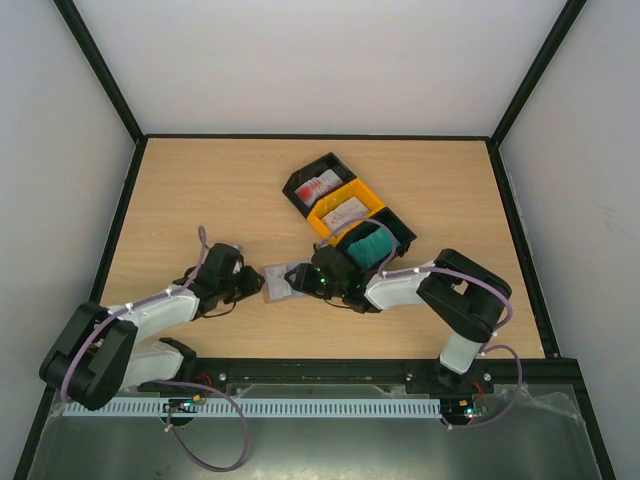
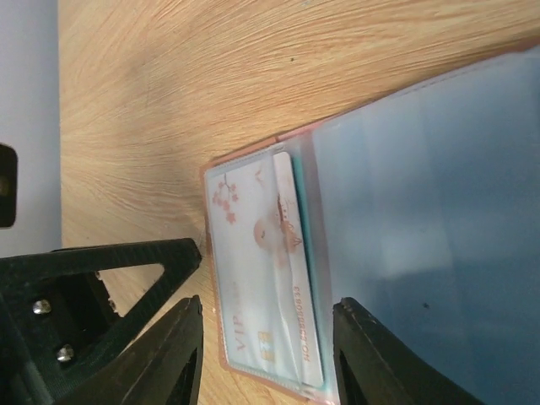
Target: Put the credit cards into the card holder
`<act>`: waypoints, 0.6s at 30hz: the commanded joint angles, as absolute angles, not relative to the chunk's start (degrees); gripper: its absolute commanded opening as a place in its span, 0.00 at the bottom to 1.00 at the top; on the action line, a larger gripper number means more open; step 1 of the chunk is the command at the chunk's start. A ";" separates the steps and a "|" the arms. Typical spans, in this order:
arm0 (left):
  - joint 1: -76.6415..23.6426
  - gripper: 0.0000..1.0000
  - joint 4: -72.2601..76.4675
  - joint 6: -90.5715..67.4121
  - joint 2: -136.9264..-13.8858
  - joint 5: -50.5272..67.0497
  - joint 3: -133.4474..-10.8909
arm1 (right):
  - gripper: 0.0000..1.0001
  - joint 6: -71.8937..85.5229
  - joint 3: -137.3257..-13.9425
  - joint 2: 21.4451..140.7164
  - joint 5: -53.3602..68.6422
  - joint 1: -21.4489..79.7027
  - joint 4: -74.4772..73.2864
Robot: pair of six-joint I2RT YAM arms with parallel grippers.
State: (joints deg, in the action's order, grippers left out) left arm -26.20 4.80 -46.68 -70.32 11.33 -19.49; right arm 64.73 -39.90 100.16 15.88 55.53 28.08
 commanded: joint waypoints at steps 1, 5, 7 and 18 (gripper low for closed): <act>-26.37 0.30 1.36 -46.49 -67.20 13.29 -19.07 | 0.42 60.05 -41.37 96.72 11.27 55.88 16.43; -26.20 0.35 -0.42 -46.49 -63.53 13.96 -19.72 | 0.42 54.04 -46.22 94.42 8.30 55.86 5.99; -26.03 0.39 -2.29 -46.49 -61.14 13.57 -20.64 | 0.44 49.61 -49.37 91.88 3.07 55.87 -0.53; -25.66 0.77 -11.45 -45.56 -46.15 7.61 -26.80 | 0.51 24.00 -67.63 86.62 -8.52 45.98 -23.69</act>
State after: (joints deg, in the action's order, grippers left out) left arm -25.96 -6.90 -46.46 -49.19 10.15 -23.83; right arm 34.17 -64.47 87.37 -4.75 52.56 -13.19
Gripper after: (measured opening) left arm 0.715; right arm 0.511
